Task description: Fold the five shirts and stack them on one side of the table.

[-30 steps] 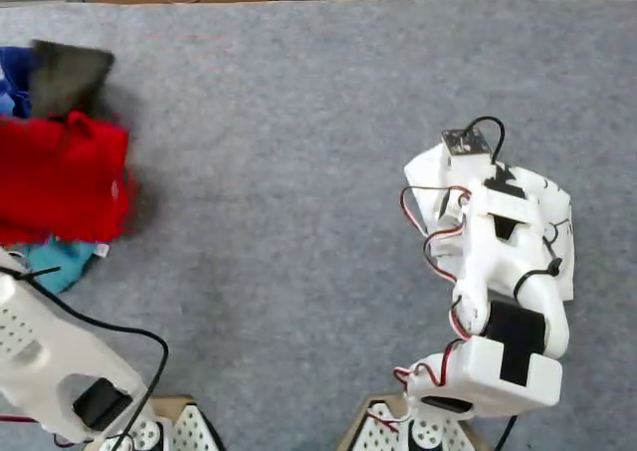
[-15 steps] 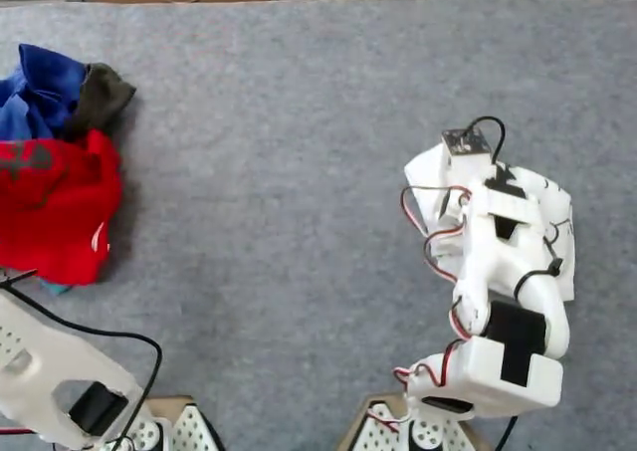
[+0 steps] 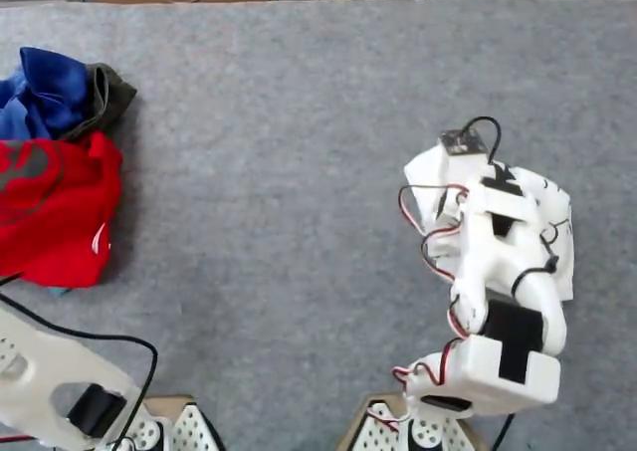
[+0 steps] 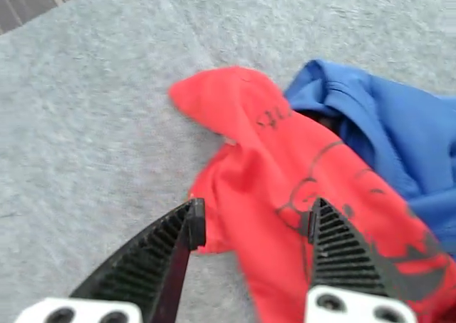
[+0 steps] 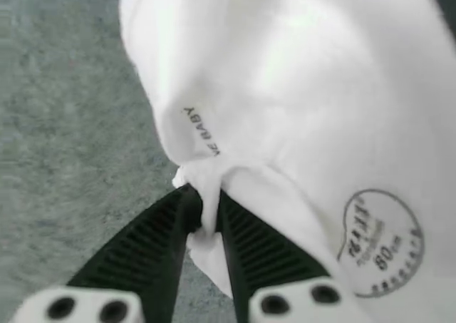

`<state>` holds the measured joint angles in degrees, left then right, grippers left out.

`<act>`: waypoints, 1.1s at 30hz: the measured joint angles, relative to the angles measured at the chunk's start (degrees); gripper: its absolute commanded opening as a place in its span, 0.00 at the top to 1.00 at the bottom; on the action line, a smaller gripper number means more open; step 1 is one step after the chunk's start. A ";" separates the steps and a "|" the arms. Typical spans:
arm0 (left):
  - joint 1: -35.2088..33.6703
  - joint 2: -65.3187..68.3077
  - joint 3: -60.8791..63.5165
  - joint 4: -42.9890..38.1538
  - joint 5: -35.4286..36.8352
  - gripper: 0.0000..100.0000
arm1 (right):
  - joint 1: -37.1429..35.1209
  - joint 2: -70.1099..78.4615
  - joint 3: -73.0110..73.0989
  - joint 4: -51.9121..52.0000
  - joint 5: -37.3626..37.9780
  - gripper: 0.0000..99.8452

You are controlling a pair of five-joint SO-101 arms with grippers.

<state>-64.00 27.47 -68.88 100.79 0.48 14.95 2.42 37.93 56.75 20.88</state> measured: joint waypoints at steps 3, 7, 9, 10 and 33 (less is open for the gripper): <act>-3.34 -1.05 0.00 0.00 -2.11 0.75 | -3.78 0.88 -1.93 5.19 0.00 0.99; -8.53 -6.07 0.62 0.00 -3.96 0.75 | -11.43 1.14 -7.21 14.68 0.00 0.99; -10.90 -9.14 2.55 0.00 -4.04 0.75 | -15.82 -0.26 -11.25 19.78 0.00 0.99; -11.96 -10.73 3.87 0.00 -4.22 0.75 | -18.02 -1.49 -13.71 22.15 0.00 0.99; -15.21 -40.44 43.78 0.00 -4.48 0.75 | -61.19 -9.93 -79.82 38.24 0.09 0.99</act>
<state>-79.21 -12.97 -25.10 100.79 -4.00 -46.24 -7.52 -41.89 94.99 20.97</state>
